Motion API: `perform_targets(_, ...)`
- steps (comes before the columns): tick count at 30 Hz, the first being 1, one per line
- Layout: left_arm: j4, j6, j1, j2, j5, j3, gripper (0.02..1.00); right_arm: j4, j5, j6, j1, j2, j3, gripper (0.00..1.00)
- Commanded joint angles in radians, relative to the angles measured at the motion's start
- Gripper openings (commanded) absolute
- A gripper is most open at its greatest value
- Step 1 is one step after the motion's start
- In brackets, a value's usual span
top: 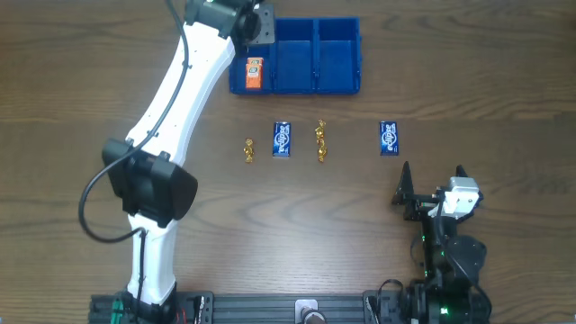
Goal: Sort Candies Into Trays
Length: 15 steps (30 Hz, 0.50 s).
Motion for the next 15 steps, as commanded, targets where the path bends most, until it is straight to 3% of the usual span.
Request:
perform_targets(1,-0.002,0.037,0.029,0.077,0.068,-0.006,0.207,-0.010,-0.008,-0.015,-0.004,-0.008,0.000,0.998)
perform_targets(15,0.006,0.059,0.043,0.160,0.100,-0.006,0.205,-0.010,-0.008,-0.015,-0.004,-0.008,0.000,0.998)
